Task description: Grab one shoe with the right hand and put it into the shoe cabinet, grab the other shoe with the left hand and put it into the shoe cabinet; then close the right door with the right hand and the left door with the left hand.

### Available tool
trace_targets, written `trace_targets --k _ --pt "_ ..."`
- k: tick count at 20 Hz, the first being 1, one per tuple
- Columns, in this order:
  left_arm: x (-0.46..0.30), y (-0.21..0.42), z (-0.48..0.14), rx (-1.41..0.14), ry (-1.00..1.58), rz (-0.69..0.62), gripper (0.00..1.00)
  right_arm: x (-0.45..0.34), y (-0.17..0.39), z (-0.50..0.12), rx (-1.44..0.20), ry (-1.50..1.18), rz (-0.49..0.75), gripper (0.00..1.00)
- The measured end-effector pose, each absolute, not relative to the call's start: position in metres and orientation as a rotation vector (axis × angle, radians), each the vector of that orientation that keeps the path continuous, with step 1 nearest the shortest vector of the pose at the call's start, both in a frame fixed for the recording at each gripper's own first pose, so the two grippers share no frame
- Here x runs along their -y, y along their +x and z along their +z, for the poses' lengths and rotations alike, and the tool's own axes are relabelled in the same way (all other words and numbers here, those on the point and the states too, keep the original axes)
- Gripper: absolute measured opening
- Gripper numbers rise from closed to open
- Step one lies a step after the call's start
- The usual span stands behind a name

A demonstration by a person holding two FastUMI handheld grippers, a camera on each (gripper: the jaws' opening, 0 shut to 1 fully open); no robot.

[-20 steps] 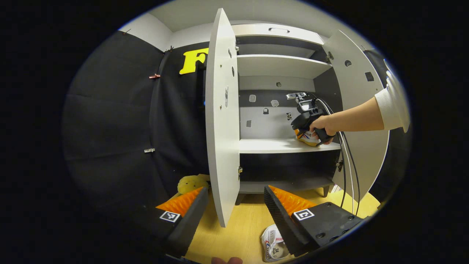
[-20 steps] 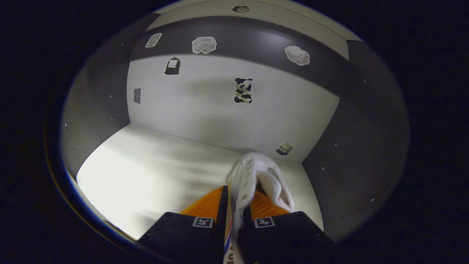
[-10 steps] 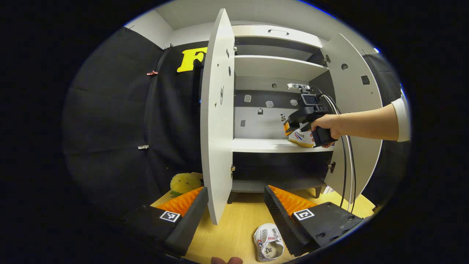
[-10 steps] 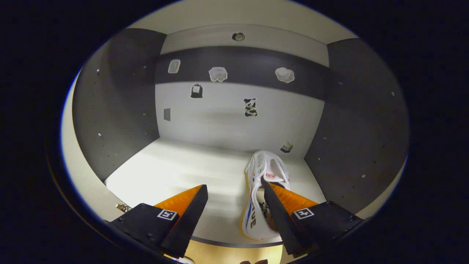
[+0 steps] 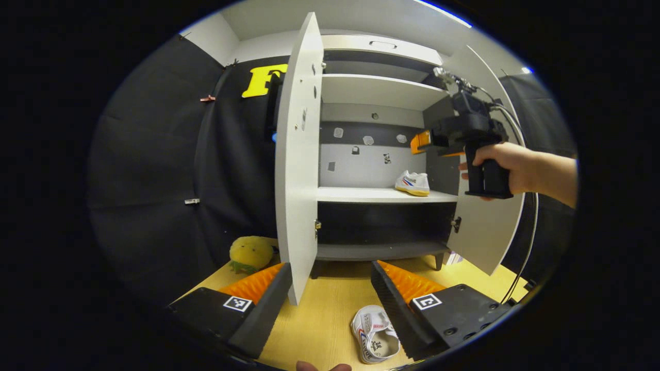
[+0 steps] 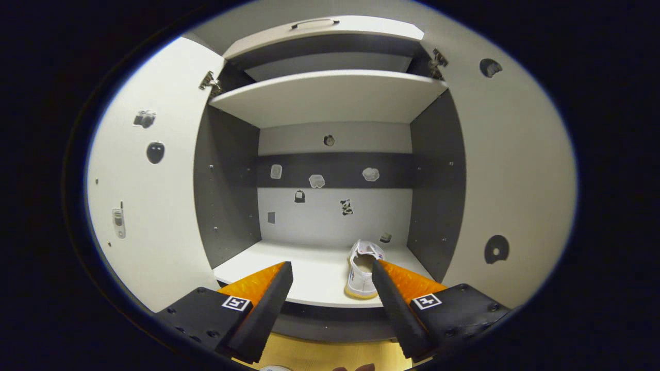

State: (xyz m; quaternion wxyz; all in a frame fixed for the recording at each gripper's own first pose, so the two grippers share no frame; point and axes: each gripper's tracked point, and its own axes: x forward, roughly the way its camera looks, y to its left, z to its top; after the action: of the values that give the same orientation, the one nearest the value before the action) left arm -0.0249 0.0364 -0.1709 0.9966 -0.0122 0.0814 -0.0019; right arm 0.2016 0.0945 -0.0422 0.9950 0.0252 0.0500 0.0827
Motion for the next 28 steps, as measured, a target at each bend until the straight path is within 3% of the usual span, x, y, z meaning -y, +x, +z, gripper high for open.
trace_targets --k 5,11,12,19,28 --pt "-0.006 -0.042 -0.235 -0.258 0.016 -0.089 0.97 -0.073 0.129 -0.027 -0.009 0.079 0.174 0.98" --pt "0.027 -0.053 -0.329 -0.427 0.013 -0.16 0.92 -0.052 0.086 -0.024 0.017 0.0 0.182 0.99" --pt "0.029 -0.051 -0.342 -0.455 -0.007 -0.159 0.84 -0.047 0.081 -0.023 0.017 0.001 0.181 0.98" --pt "0.032 -0.017 -0.409 -0.538 0.016 -0.129 0.63 -0.008 0.043 -0.012 0.008 0.029 0.146 0.98" --pt "0.034 0.029 -0.434 -0.511 0.139 -0.118 0.29 0.027 0.02 0.001 0.017 -0.053 0.091 0.97"
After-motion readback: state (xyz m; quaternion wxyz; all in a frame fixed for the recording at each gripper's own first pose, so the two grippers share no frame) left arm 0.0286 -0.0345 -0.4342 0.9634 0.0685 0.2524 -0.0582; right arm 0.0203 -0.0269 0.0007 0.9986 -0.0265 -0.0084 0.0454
